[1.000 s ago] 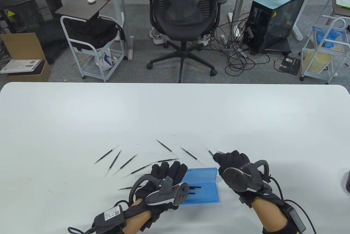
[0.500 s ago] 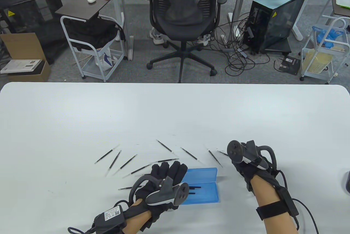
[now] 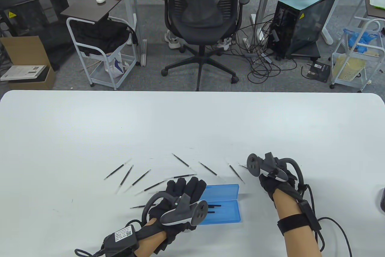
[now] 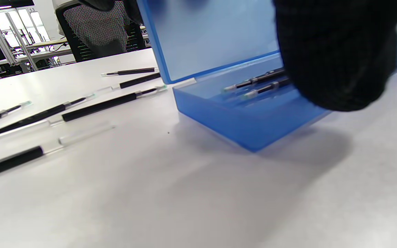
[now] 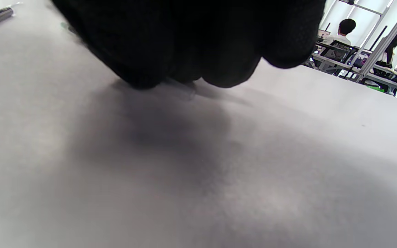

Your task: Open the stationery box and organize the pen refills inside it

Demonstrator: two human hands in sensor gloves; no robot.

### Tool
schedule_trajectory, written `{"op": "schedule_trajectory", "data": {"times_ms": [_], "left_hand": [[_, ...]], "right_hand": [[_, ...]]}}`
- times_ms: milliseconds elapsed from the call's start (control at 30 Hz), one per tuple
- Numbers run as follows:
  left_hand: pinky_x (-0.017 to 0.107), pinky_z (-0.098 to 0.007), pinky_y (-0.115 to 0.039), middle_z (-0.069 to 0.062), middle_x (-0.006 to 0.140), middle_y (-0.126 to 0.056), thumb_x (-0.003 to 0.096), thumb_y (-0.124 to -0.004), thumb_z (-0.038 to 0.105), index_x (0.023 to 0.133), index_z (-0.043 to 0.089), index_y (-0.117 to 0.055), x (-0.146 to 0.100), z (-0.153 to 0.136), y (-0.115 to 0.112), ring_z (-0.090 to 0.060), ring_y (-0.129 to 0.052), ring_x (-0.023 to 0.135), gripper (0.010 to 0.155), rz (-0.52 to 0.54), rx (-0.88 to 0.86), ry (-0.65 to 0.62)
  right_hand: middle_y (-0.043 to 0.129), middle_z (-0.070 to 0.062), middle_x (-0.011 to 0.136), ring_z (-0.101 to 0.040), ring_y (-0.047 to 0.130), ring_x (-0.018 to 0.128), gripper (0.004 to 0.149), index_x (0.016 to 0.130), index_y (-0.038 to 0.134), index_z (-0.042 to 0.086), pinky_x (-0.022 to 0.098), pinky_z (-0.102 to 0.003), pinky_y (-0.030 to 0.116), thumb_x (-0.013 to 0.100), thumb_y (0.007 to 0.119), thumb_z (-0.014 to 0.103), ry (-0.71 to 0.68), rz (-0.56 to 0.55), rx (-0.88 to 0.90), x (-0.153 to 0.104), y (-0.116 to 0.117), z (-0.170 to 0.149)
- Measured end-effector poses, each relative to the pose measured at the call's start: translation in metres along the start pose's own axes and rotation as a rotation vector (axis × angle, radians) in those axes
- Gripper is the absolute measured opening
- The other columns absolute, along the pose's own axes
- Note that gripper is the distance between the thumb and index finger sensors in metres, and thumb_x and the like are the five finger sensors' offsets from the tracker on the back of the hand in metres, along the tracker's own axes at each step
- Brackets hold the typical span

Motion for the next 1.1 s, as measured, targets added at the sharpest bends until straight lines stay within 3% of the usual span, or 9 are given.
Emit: {"op": "schedule_trajectory", "data": {"times_ms": [700, 900, 1100], "left_hand": [[0.087, -0.066, -0.037, -0.006, 0.128, -0.006, 0.0367, -0.085, 0.062, 0.112, 0.023, 0.005, 0.0, 0.0, 0.0, -0.044, -0.033, 0.12, 0.124, 0.0, 0.0, 0.0], [0.087, -0.066, -0.037, -0.006, 0.128, -0.006, 0.0365, -0.085, 0.062, 0.112, 0.023, 0.005, 0.0, 0.0, 0.0, -0.043, -0.032, 0.12, 0.124, 0.0, 0.0, 0.0], [0.087, -0.066, -0.037, -0.006, 0.128, -0.006, 0.0365, -0.085, 0.062, 0.112, 0.023, 0.005, 0.0, 0.0, 0.0, -0.044, -0.033, 0.12, 0.124, 0.0, 0.0, 0.0]], "right_hand": [[0.101, -0.006, 0.07, -0.032, 0.102, 0.06, 0.059, 0.094, 0.074, 0.012, 0.054, -0.056, 0.084, 0.042, 0.093, 0.031, -0.016, -0.125, 0.054, -0.009, -0.006, -0.003], [0.099, -0.006, 0.073, -0.032, 0.1, 0.063, 0.06, 0.095, 0.073, 0.012, 0.055, -0.056, 0.084, 0.042, 0.093, 0.031, -0.146, -0.278, 0.14, -0.044, -0.042, 0.009], [0.099, -0.007, 0.073, -0.032, 0.099, 0.063, 0.06, 0.096, 0.073, 0.012, 0.055, -0.056, 0.083, 0.042, 0.093, 0.03, -0.34, -0.392, 0.17, -0.095, -0.067, 0.04]]}}
Point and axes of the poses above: the tracker on the back of each hand, its own z axis roughly to the thumb side, its own x axis roughly from the wrist to the fingertips, y = z × x, the point moved 3 cm from there along x, roughly from the wrist to the fingertips
